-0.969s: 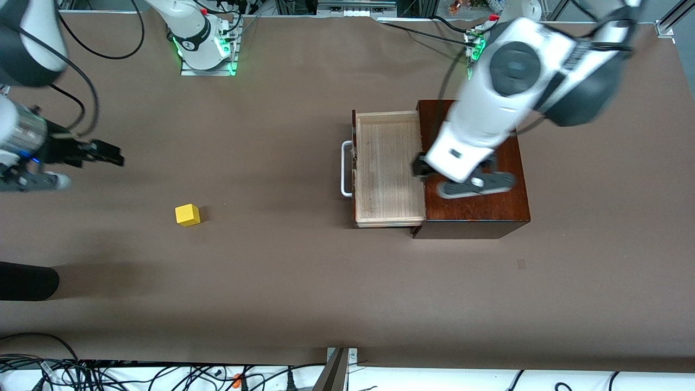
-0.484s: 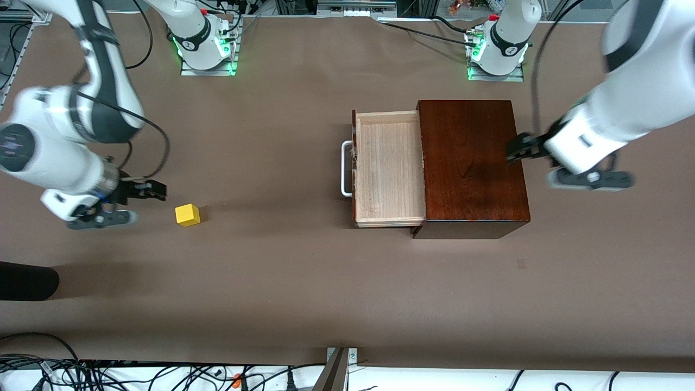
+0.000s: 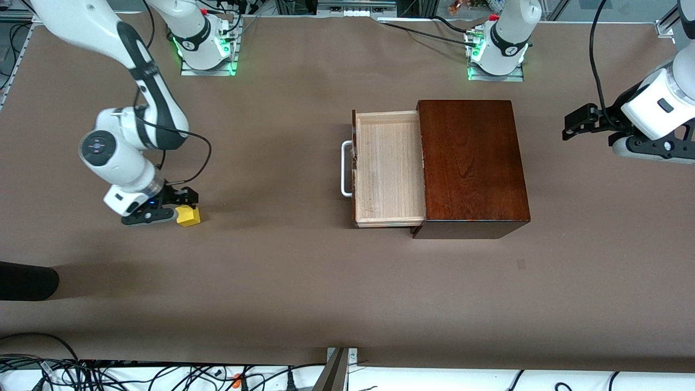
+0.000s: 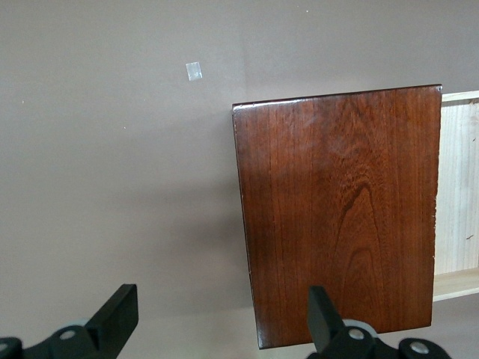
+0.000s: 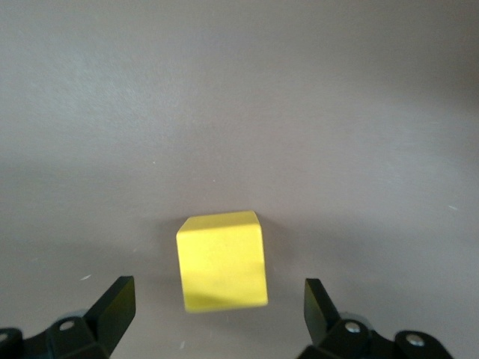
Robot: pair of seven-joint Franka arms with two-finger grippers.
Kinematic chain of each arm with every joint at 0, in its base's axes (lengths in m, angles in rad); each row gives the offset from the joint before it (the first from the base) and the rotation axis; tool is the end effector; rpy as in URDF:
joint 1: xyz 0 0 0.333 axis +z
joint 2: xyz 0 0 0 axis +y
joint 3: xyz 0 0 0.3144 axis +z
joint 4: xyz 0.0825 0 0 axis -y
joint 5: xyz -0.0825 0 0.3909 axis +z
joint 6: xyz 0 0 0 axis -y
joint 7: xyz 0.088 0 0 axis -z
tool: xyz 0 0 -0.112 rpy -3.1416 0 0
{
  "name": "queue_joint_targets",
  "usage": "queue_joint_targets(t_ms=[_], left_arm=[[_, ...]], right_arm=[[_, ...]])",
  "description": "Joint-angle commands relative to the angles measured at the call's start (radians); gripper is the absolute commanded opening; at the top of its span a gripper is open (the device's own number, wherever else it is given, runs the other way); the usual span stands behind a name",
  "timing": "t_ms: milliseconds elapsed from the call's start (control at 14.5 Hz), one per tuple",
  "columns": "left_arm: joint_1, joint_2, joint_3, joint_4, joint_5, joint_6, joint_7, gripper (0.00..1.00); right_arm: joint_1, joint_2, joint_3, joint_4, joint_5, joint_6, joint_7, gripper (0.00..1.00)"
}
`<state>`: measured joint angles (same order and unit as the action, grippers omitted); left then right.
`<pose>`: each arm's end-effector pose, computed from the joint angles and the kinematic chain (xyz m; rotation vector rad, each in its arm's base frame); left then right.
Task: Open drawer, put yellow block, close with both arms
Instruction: 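Grasp the yellow cube with the right gripper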
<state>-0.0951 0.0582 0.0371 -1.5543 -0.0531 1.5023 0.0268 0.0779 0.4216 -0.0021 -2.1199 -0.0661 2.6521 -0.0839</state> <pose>0.5684 -0.0399 0.5874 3.0848 -0.1319 -0.1714 0.5907 0.0465 0.2085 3.0831 0.3351 0.1714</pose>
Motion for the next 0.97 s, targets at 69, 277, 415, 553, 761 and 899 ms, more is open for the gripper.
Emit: queue_joint_targets(t_ms=[69,277,415,553,761,899], left_arm=[[-0.011,-0.026,-0.006,-0.033,0.021,0.018,0.019,1.0],[-0.015,-0.024,-0.006,-0.03,0.019,0.018,0.019,1.0],[-0.018,-0.021,-0.008,-0.03,0.019,0.015,0.019,1.0],[-0.022,-0.018,-0.013,-0.023,0.018,0.015,0.013,1.0],[-0.022,-0.017,-0.013,-0.023,0.018,0.013,0.016,1.0],[-0.022,-0.017,-0.013,-0.021,0.018,0.013,0.016,1.0]], right_arm=[[-0.003,0.055,-0.004,-0.006,-0.014,0.111,-0.074,1.0],[-0.003,0.062,-0.002,-0.006,-0.014,0.111,-0.074,0.84],[-0.003,0.066,-0.004,-0.005,-0.012,0.111,-0.074,0.49],[-0.003,0.06,-0.002,0.0,-0.012,0.106,-0.076,0.31],[0.009,0.023,0.001,0.035,-0.006,0.04,-0.062,0.26],[0.019,0.008,0.001,0.127,0.0,-0.12,-0.053,0.26]])
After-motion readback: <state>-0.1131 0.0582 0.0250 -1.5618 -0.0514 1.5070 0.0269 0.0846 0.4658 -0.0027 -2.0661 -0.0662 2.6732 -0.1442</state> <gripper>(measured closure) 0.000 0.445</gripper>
